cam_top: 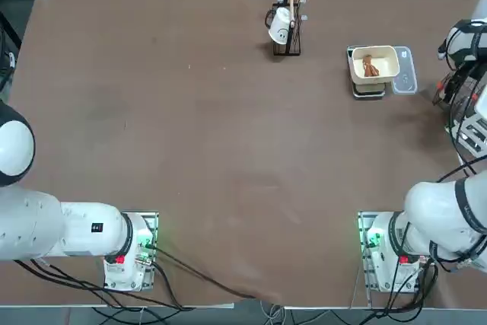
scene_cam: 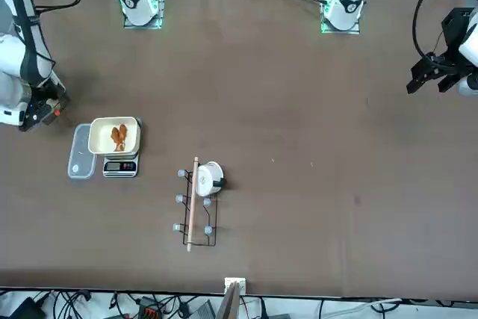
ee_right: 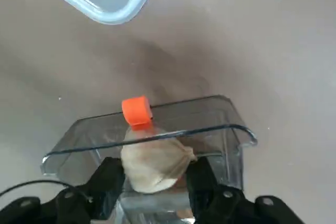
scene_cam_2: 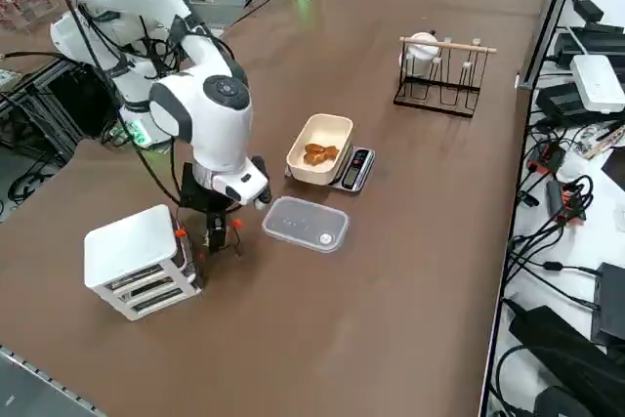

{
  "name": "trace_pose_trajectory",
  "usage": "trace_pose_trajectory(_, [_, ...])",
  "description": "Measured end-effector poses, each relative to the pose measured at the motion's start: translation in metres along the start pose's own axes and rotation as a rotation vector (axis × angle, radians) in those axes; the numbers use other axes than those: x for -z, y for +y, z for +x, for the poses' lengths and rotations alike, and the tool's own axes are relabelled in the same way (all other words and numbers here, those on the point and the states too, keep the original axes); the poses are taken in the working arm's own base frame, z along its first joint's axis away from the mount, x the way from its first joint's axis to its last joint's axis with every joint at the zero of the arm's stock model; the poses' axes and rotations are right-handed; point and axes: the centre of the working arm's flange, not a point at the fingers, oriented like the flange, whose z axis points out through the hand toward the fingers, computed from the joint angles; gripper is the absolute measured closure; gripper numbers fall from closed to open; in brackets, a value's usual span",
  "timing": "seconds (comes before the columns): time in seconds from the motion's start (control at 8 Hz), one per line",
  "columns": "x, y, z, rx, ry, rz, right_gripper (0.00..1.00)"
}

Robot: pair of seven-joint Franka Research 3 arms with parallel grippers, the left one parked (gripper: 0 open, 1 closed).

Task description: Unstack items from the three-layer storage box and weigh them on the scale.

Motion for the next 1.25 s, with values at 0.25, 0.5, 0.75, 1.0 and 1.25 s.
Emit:
trace_pose_trajectory(0.25, [-0.003,0.001,0.002,0.0,0.009,-0.006,0.27])
trace_pose_trajectory(0.5, [-0.002,0.0,0.005,-0.003,0.012,-0.009,0.3])
trace_pose_trajectory(0.75, [0.002,-0.001,0.007,-0.003,0.016,-0.015,0.39])
trace_pose_trajectory(1.0, [0.007,-0.001,0.005,-0.018,0.006,0.006,0.4])
trace_pose_trajectory(1.25, [0.023,0.0,-0.001,-0.037,-0.014,0.03,0.4])
